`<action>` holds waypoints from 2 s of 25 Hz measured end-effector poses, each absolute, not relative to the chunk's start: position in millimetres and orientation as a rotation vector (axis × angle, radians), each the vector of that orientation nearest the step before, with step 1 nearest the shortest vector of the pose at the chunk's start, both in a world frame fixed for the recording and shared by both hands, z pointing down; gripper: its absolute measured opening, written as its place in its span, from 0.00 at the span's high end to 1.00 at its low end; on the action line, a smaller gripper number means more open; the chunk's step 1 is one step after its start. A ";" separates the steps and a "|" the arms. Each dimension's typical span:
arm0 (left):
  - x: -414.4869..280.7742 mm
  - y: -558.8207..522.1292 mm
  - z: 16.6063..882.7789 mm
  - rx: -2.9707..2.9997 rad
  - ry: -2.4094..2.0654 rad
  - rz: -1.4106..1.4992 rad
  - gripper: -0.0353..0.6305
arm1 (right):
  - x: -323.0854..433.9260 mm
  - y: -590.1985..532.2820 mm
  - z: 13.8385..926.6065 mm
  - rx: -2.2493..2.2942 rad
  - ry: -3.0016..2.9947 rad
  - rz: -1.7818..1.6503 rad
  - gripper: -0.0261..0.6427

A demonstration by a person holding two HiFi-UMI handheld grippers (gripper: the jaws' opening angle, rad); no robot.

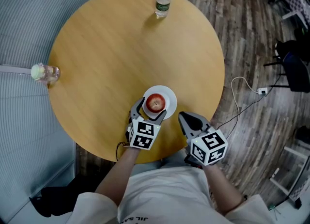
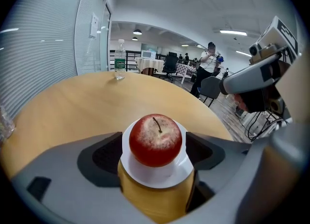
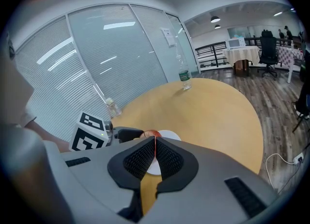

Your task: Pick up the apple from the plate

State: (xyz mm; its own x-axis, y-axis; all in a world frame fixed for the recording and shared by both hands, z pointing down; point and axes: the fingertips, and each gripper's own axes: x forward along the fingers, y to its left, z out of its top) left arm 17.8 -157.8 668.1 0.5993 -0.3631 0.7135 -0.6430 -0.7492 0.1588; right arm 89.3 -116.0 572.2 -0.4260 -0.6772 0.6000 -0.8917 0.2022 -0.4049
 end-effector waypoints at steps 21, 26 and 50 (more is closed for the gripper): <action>26.3 -161.9 680.8 2.419 -0.787 0.972 0.36 | 88.8 -110.9 575.9 1.482 -2.176 1.075 0.91; 23.9 -161.6 677.9 2.428 -0.795 0.967 0.36 | 88.6 -109.3 575.0 1.481 -2.181 1.067 0.91; -1.7 -126.8 598.3 2.475 -0.893 0.862 0.36 | 82.0 -69.8 538.7 1.493 -2.246 0.950 0.91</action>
State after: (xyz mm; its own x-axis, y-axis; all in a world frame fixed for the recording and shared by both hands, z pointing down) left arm -1.7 -126.8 598.3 0.6118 -0.4434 0.6551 -0.6703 -0.7303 0.1318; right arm 82.0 -69.8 538.7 -0.4259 -0.7118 0.5585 -0.8966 0.2493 -0.3661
